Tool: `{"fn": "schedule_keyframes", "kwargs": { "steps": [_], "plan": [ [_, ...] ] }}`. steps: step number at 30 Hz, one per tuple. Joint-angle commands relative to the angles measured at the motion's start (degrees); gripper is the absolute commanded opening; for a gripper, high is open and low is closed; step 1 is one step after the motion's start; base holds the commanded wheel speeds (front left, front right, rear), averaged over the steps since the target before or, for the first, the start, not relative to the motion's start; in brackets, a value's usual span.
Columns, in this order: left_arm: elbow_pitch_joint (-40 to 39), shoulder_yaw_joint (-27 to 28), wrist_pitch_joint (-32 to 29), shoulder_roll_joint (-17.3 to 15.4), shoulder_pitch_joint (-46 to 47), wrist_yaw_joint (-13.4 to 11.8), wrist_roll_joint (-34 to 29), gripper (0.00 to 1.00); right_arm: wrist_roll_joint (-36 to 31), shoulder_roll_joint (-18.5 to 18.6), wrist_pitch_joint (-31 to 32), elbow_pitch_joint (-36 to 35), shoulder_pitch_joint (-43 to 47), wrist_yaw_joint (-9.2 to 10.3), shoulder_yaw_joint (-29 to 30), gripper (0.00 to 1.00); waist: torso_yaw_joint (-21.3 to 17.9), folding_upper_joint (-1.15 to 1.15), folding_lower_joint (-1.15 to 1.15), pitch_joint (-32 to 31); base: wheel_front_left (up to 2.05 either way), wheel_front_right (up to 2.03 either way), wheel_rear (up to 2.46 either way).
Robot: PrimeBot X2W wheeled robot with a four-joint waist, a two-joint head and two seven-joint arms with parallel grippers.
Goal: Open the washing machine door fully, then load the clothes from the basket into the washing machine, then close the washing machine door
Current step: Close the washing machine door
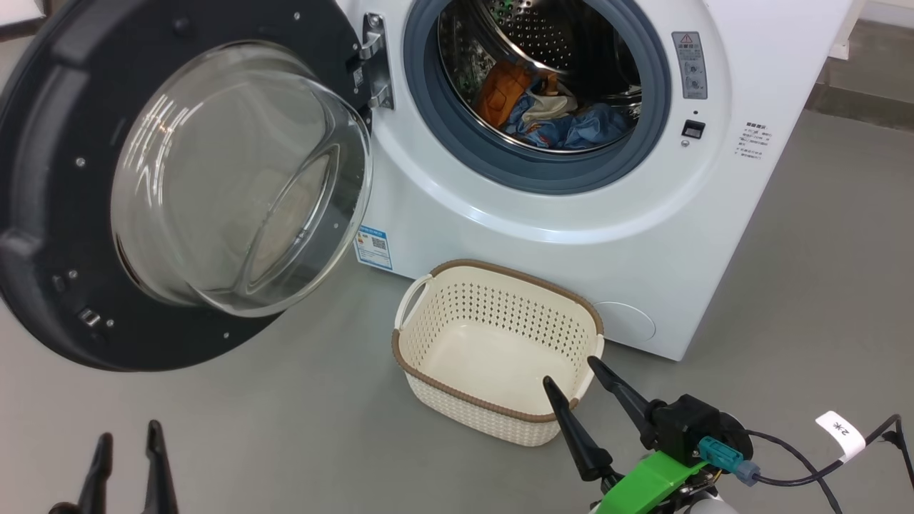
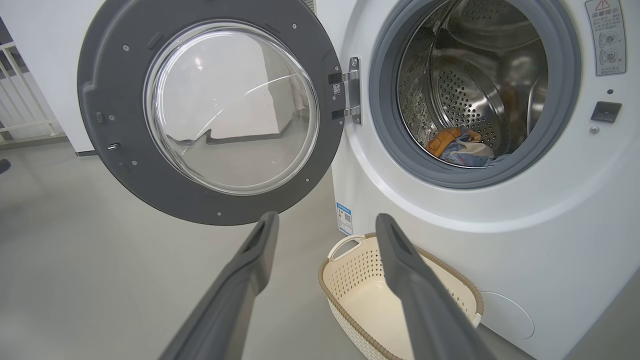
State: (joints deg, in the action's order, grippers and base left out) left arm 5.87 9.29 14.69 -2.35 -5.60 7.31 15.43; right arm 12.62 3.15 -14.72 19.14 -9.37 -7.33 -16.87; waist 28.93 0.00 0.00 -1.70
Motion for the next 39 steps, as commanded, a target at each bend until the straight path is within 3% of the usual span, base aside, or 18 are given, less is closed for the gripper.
{"fn": "schedule_keyframes", "kwargs": {
  "steps": [1,9,15,19,24,29,30,33,39],
  "plan": [
    [-1.27,1.80,0.30,-0.54,1.41,-0.25,0.05,0.00,0.10,-0.27,-0.28,-1.23,-1.40,-0.16,-1.27,1.00,0.02,0.00,0.00,0.03,0.00,0.00,0.00],
    [-1.58,3.05,0.30,-0.54,1.61,-0.47,0.89,0.00,-0.69,-0.27,-0.28,-1.29,-0.76,-0.16,-0.80,1.00,0.35,0.00,0.00,0.53,0.00,0.00,0.00],
    [-4.27,7.63,0.31,-0.58,2.92,-1.36,3.87,0.00,-2.34,-0.27,-0.28,-1.65,-0.23,-0.16,-0.40,1.00,0.67,0.00,0.00,2.59,0.00,0.00,0.00],
    [-5.09,12.43,0.31,-2.36,5.73,-1.10,6.67,0.00,-4.07,-0.27,-0.28,-1.64,-0.13,-0.16,-0.09,1.00,0.65,0.00,0.00,4.72,0.00,0.00,0.00],
    [-3.33,17.49,-0.17,-8.28,11.86,-0.70,11.76,0.00,-6.50,0.13,-0.28,-1.45,0.15,-0.16,0.49,1.00,0.48,0.00,0.00,7.42,0.00,0.00,0.00],
    [4.02,22.38,-2.17,-15.52,21.16,-0.34,19.48,0.00,-7.77,1.36,0.20,-2.19,0.46,-0.16,1.14,1.00,-0.08,0.00,0.00,9.42,0.00,0.00,0.00],
    [4.02,22.38,-2.17,-15.52,21.16,-0.34,19.48,0.00,-7.77,1.36,0.20,-2.19,0.46,-0.16,1.14,1.00,-0.08,0.00,0.00,9.42,0.00,0.00,0.00],
    [13.71,26.95,-6.38,-19.38,30.42,-0.12,30.64,0.00,-8.39,2.22,1.33,-3.72,-0.02,-0.16,0.89,1.00,-1.51,0.00,0.00,11.41,0.00,0.00,0.00],
    [30.23,33.33,-13.99,-26.11,41.65,-0.65,43.16,0.00,-8.55,3.03,2.42,-5.45,-1.26,-0.16,0.29,1.00,-4.62,0.00,0.00,13.73,0.00,0.00,0.00]
  ]
}}
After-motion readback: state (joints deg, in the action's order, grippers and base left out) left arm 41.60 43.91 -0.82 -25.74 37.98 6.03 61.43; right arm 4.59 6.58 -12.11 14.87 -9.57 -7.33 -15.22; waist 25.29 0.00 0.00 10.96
